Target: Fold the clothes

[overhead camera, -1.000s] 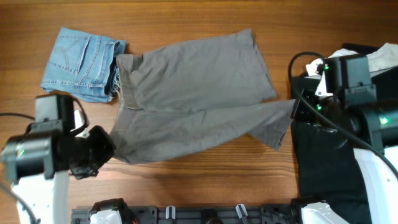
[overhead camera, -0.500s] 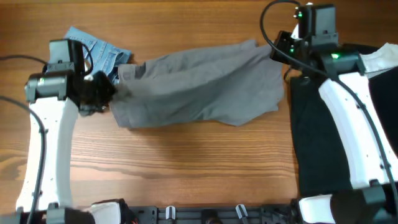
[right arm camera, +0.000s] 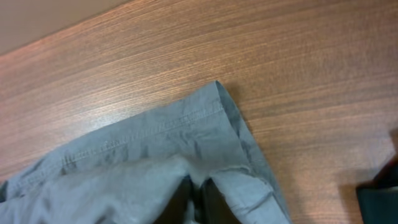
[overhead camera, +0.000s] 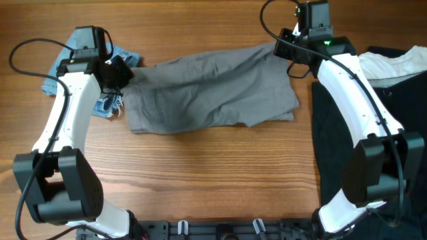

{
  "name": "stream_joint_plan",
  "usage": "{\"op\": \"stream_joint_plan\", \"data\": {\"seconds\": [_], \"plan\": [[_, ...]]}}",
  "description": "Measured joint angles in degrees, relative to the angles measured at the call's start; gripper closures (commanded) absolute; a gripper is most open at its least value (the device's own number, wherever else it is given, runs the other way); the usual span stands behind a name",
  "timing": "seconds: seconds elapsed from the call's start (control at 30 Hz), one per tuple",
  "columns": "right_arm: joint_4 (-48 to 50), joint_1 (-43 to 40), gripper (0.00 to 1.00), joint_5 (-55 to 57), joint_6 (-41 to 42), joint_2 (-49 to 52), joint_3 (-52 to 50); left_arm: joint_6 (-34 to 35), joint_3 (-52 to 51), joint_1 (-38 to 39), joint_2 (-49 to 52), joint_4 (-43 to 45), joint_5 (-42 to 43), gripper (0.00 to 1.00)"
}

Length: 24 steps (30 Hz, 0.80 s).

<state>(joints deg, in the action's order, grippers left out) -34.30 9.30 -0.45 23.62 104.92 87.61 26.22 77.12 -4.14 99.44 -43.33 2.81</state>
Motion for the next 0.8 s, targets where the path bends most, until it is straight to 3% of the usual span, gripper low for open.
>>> {"op": "stream_joint_plan", "data": {"seconds": [0.07,0.1,0.13,0.17,0.2,0.3,0.33,0.37,0.4,0.5,0.6,0.63,0.7,0.8], "plan": [[0.0,0.0,0.2,0.1,-3.6,0.0,0.0,-0.3,0.0,-0.1,0.0,0.3,-0.7,0.35],[-1.6,-0.2,0.21,0.5,-4.6,0.0,0.0,-1.0,0.0,-0.7,0.0,0.0,-1.2,0.45],[-3.6,-0.3,0.22,0.5,-4.9,-0.2,0.0,-2.2,0.0,-1.7,0.0,-1.2,-1.9,0.68],[-7.7,-0.7,0.28,0.5,-4.9,-0.5,0.2,-3.1,0.0,-3.5,-0.1,-2.8,-2.5,0.86],[-12.4,-1.1,0.44,0.5,-3.9,-0.8,0.3,-3.4,0.0,-6.1,-0.1,-4.3,-3.0,0.96],[-22.5,-1.5,0.74,-3.5,-0.8,-1.6,-2.1,-5.2,0.0,-12.9,0.5,-3.5,-3.7,0.92],[-22.1,-1.5,0.6,-5.0,0.2,-1.7,-5.2,-6.2,0.0,-14.2,1.9,-2.5,-2.7,0.92],[-21.4,-1.5,0.34,-5.7,1.1,-1.7,-8.0,-7.1,0.1,-14.8,3.8,-1.8,-1.6,0.92],[-21.2,-1.5,0.26,-6.4,2.5,-1.6,-11.6,-7.8,0.2,-15.1,5.9,-1.2,-0.6,0.91],[-20.9,-1.5,0.09,-7.4,4.9,-1.2,-21.5,-10.6,0.1,-15.2,11.3,-1.8,2.5,0.74],[-14.3,-1.5,0.06,-8.2,5.4,-1.0,-25.8,-12.7,1.2,-15.2,8.9,-8.4,5.4,0.65],[-11.2,-1.5,0.21,-8.6,5.5,-1.0,-26.6,-12.9,1.3,-15.2,7.6,-9.9,6.4,0.62],[-6.1,-1.5,0.96,-9.4,6.2,-1.1,-27.3,-13.4,1.7,-15.1,3.0,-15.0,9.3,0.57],[-7.6,-1.6,0.96,-7.9,6.2,-1.1,-27.1,-13.5,2.5,-14.2,-1.6,-21.0,12.7,0.52]]}}
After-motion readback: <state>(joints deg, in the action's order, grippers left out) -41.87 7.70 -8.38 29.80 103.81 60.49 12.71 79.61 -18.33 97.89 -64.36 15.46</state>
